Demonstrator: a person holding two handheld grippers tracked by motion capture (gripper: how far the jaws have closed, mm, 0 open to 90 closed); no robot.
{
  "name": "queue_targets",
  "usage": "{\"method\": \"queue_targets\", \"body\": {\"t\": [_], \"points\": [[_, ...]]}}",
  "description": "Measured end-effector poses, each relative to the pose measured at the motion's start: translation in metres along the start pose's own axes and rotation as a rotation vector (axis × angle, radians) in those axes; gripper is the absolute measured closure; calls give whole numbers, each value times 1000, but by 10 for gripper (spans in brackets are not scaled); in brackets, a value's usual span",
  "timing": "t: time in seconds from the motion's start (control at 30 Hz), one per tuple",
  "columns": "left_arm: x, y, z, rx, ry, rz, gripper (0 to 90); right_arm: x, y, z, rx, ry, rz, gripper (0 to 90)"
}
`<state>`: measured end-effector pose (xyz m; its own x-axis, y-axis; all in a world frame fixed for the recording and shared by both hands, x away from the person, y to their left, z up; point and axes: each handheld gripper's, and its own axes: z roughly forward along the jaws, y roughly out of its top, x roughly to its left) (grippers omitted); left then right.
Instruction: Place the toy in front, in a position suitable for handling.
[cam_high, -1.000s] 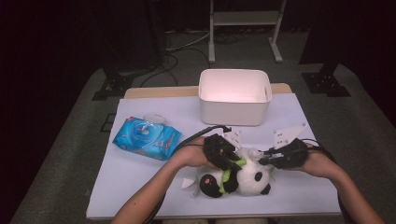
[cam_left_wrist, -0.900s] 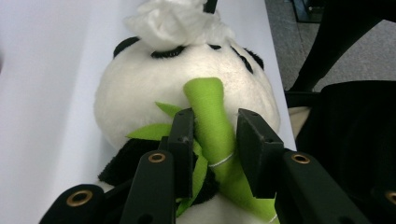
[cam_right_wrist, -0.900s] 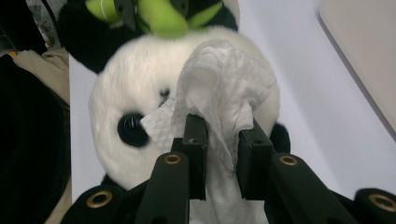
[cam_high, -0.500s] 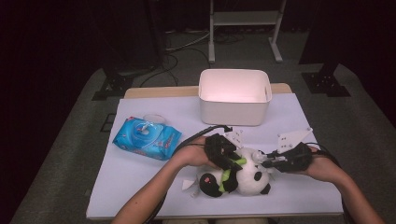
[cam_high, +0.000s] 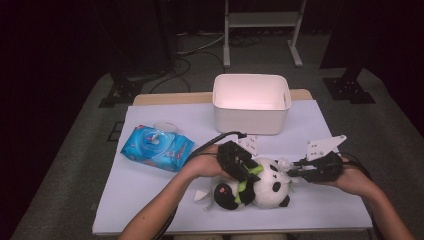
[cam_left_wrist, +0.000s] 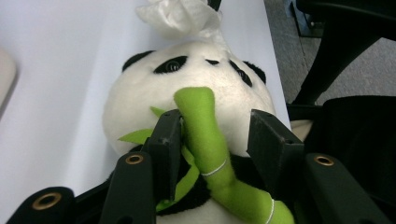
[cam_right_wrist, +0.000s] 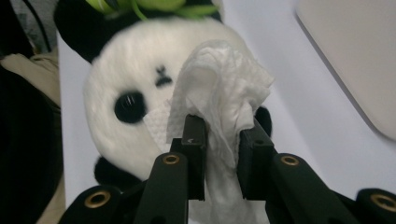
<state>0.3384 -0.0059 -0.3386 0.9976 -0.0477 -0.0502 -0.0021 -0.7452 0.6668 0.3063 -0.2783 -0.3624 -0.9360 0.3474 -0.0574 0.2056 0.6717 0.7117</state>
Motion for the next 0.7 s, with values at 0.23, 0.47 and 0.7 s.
{"method": "queue_targets", "body": {"t": [0.23, 0.47, 0.7], "points": [[1, 3, -3, -18, 7, -8, 503, -8, -26, -7, -7, -23, 79, 745], [0, 4, -13, -47, 15, -9, 467, -11, -44, -9, -5, -38, 116, 745], [-3, 1, -30, -75, 48, -25, 450, -15, -67, -19, -11, -66, 191, 744]]}}
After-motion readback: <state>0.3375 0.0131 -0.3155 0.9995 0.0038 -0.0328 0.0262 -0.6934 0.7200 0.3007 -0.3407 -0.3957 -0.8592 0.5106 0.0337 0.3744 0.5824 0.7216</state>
